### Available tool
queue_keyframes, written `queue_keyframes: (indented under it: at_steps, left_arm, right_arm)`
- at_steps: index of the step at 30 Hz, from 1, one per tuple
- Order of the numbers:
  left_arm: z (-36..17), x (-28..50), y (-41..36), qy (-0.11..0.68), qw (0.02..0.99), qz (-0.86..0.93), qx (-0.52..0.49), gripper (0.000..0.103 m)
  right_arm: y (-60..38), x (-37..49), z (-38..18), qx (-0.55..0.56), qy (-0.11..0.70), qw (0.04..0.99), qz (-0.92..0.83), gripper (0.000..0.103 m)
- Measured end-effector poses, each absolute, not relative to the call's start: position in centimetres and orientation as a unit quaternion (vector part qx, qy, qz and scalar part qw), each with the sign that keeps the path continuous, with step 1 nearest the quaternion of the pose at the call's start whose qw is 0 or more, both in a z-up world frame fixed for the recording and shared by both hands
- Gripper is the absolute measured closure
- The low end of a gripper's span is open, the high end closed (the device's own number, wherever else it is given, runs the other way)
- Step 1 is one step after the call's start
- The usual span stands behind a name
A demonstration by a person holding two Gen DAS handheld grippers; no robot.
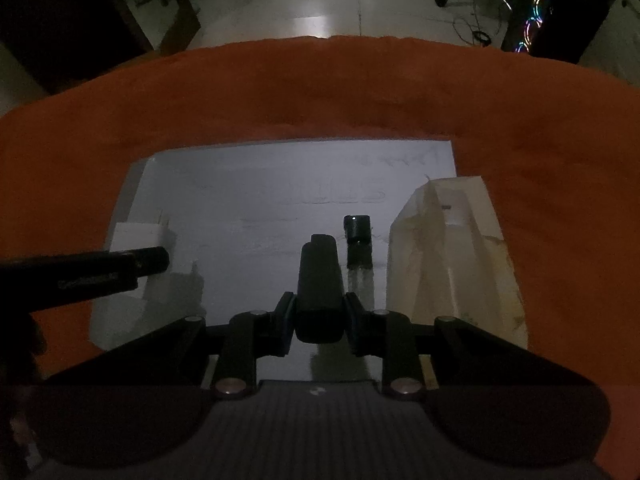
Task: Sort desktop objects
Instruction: 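Lift the charger block with the left gripper while the right carries the marker toward the box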
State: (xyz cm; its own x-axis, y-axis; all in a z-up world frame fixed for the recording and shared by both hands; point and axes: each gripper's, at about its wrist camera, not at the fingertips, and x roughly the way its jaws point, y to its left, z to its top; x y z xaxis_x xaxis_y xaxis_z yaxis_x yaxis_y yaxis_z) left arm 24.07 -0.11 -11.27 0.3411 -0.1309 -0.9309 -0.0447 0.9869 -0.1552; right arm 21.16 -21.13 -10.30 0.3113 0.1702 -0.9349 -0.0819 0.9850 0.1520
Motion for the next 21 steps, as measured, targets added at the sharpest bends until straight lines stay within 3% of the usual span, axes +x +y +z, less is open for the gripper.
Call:
queue_keyframes:
  at_steps: [21]
  left_arm:
    - [-4.4, 14.9, 0.2, 0.54, 0.837, -0.04, -0.077, 0.051]
  right_arm:
    - [-20.1, 12.9, -3.5, 0.061, 0.536, 0.837, 0.093, 0.075]
